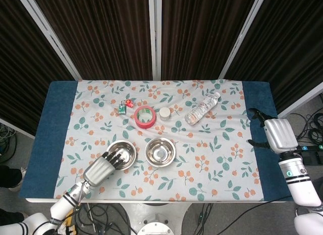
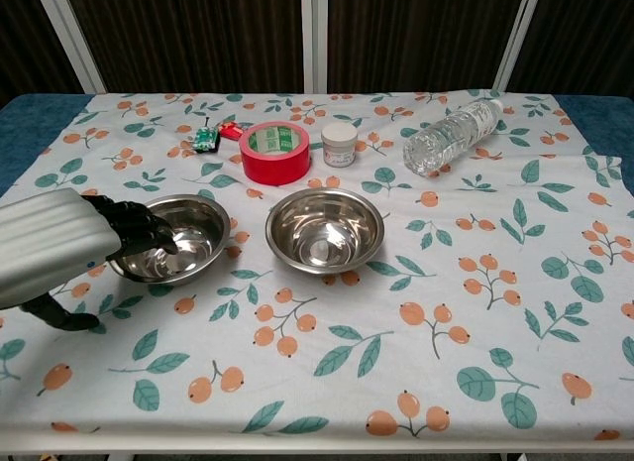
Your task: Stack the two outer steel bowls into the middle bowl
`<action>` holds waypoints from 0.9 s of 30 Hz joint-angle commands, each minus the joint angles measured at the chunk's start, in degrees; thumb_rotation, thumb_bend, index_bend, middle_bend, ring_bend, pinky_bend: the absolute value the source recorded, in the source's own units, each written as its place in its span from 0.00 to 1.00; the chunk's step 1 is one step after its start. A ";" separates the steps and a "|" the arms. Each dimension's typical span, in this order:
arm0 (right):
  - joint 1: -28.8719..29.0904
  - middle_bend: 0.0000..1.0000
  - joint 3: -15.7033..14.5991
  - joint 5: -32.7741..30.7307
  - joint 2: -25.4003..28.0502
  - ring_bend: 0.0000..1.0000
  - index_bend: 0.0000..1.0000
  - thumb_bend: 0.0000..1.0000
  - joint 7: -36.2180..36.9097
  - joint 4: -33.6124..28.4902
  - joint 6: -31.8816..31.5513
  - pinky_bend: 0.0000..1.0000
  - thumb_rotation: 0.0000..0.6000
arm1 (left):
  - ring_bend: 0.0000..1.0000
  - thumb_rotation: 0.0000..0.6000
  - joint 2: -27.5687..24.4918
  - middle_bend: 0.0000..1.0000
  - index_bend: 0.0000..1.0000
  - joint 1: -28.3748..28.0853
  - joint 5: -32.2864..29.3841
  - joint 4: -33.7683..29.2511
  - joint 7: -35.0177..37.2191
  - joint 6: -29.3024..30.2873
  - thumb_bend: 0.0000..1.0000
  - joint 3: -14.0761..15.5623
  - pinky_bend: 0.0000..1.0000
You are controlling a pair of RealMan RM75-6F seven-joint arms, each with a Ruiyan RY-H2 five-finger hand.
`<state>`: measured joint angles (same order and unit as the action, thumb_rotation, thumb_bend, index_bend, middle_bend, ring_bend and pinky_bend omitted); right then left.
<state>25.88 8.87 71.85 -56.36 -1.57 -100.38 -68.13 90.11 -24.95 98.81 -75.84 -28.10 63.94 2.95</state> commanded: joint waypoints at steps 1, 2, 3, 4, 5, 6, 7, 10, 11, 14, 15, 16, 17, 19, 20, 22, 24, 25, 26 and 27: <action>-0.22 0.34 0.14 0.09 -0.05 0.46 0.19 0.04 0.49 0.39 0.18 0.55 1.00 | 0.28 1.00 0.97 0.33 0.34 -0.61 0.10 1.29 -1.30 0.23 0.16 -0.36 0.43; -0.28 0.34 0.20 0.06 -0.08 0.46 0.19 0.04 0.69 0.63 0.34 0.55 1.00 | 0.32 1.00 1.33 0.36 0.37 -0.77 0.28 1.77 -1.51 0.45 0.17 -0.37 0.47; -0.32 0.34 0.24 0.01 -0.13 0.46 0.19 0.04 0.83 0.83 0.46 0.55 1.00 | 0.34 1.00 1.59 0.38 0.38 -0.92 0.56 2.22 -1.74 0.64 0.17 -0.30 0.50; -0.36 0.34 0.31 -0.06 -0.18 0.46 0.19 0.04 0.98 1.02 0.57 0.55 1.00 | 0.37 1.00 1.85 0.40 0.40 -1.06 0.86 2.72 -2.03 0.83 0.18 -0.22 0.53; -0.41 0.34 0.38 -0.13 -0.25 0.46 0.19 0.04 1.21 1.25 0.72 0.55 1.00 | 0.39 1.00 2.23 0.42 0.42 -1.24 1.25 3.38 -2.35 1.07 0.18 -0.10 0.56; -0.45 0.34 0.42 -0.16 -0.28 0.46 0.19 0.04 1.35 1.41 0.83 0.55 1.00 | 0.40 1.00 2.50 0.43 0.42 -1.37 1.43 3.83 -2.48 1.14 0.18 0.00 0.57; -0.50 0.34 0.44 -0.14 -0.32 0.46 0.19 0.04 1.45 1.56 0.89 0.55 1.00 | 0.42 1.00 2.74 0.44 0.44 -1.50 1.52 4.20 -2.56 1.12 0.19 0.07 0.59; -0.70 0.34 0.56 -0.13 -0.29 0.46 0.19 0.04 1.78 1.88 1.05 0.55 1.00 | 0.45 1.00 3.57 0.46 0.46 -1.90 1.75 5.35 -2.95 0.99 0.19 0.33 0.63; -0.80 0.35 0.58 -0.12 -0.25 0.46 0.19 0.04 1.91 1.96 1.11 0.55 1.00 | 0.46 1.00 3.92 0.46 0.46 -2.08 1.87 5.85 -3.12 1.00 0.19 0.37 0.63; -0.99 0.35 0.67 -0.22 -0.24 0.46 0.19 0.04 2.17 2.22 1.26 0.55 1.00 | 0.47 1.00 4.79 0.47 0.47 -2.51 2.29 7.07 -3.52 1.10 0.19 0.54 0.64; -1.05 0.35 0.71 -0.30 -0.24 0.46 0.19 0.04 2.32 2.34 1.40 0.55 1.00 | 0.47 1.00 5.25 0.47 0.47 -2.72 2.65 7.75 -3.73 1.34 0.20 0.60 0.64; -1.08 0.35 0.73 -0.34 -0.24 0.46 0.19 0.04 2.43 2.45 1.53 0.55 1.00 | 0.48 1.00 5.63 0.48 0.48 -2.90 3.01 8.35 -3.87 1.65 0.20 0.63 0.65; -1.10 0.35 0.74 -0.37 -0.25 0.46 0.19 0.04 2.50 2.55 1.67 0.55 1.00 | 0.49 1.00 6.02 0.49 0.49 -3.10 3.41 9.01 -4.01 1.98 0.21 0.65 0.65; -1.12 0.36 0.73 -0.46 -0.26 0.46 0.19 0.04 2.63 2.76 2.08 0.55 1.00 | 0.52 1.00 6.99 0.52 0.52 -3.64 4.41 10.77 -4.20 2.74 0.21 0.75 0.66; -1.13 0.36 0.73 -0.48 -0.27 0.46 0.19 0.04 2.67 2.83 2.23 0.55 1.00 | 0.53 1.00 7.42 0.53 0.53 -3.87 4.74 11.60 -4.18 3.01 0.22 0.74 0.67; -1.19 0.37 0.74 -0.52 -0.33 0.46 0.19 0.04 2.83 3.03 2.48 0.55 1.00 | 0.55 1.00 8.34 0.55 0.55 -4.35 5.18 13.45 -4.08 3.36 0.23 0.73 0.68; -1.27 0.38 0.77 -0.57 -0.45 0.46 0.19 0.04 3.04 3.33 2.64 0.55 1.00 | 0.56 1.00 9.00 0.57 0.57 -4.75 5.18 14.58 -3.74 3.23 0.25 0.74 0.68; -1.30 0.38 0.78 -0.60 -0.49 0.46 0.19 0.04 3.10 3.47 2.73 0.55 1.00 | 0.57 1.00 9.22 0.58 0.58 -4.90 5.22 14.94 -3.68 3.26 0.25 0.76 0.69; -1.33 0.38 0.78 -0.64 -0.54 0.46 0.19 0.04 3.13 3.62 2.83 0.55 1.00 | 0.58 1.00 9.42 0.59 0.59 -5.02 5.30 15.27 -3.66 3.37 0.26 0.79 0.69; -1.35 0.38 0.82 -0.72 -0.59 0.46 0.19 0.04 3.19 3.80 2.95 0.55 1.00 | 0.58 1.00 9.67 0.59 0.60 -5.16 5.41 15.65 -3.60 3.52 0.27 0.87 0.69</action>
<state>24.54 9.68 71.16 -56.92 1.60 -96.61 -65.22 99.59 -29.96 104.10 -60.38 -31.79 67.33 3.76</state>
